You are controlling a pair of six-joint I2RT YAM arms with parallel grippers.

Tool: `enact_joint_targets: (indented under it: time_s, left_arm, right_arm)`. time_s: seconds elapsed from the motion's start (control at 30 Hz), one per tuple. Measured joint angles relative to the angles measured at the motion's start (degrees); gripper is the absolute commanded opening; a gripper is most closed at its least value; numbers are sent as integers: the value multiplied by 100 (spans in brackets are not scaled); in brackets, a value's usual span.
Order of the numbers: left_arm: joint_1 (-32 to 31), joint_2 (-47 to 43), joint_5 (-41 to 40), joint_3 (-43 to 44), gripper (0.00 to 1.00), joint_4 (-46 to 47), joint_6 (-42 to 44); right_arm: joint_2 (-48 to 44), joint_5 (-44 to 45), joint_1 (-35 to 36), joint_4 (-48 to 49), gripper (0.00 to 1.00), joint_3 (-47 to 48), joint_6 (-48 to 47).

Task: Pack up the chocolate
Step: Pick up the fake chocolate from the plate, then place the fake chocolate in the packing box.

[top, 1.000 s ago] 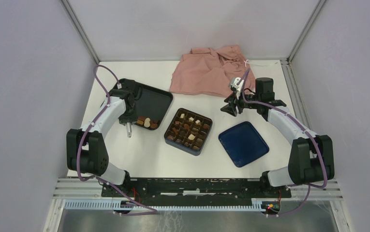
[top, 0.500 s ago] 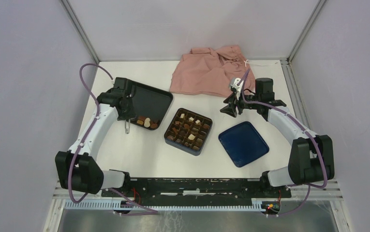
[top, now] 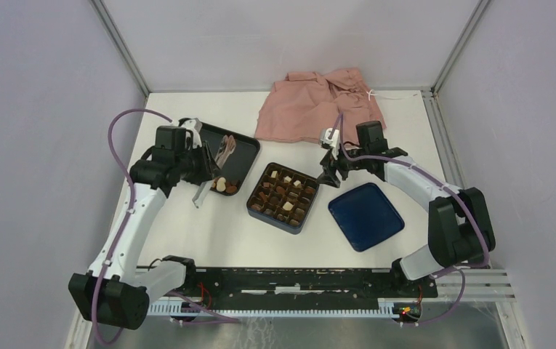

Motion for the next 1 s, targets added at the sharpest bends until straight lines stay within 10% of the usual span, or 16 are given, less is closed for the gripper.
enact_joint_targets:
  time_s: [0.47, 1.0]
  left_arm:
    - [-184, -748, 2389, -785, 2, 811, -363]
    - [-2365, -529, 2238, -1001, 2, 822, -682]
  right_arm:
    - [330, 702, 323, -129, 70, 90, -26]
    - [330, 527, -11, -168, 70, 90, -103]
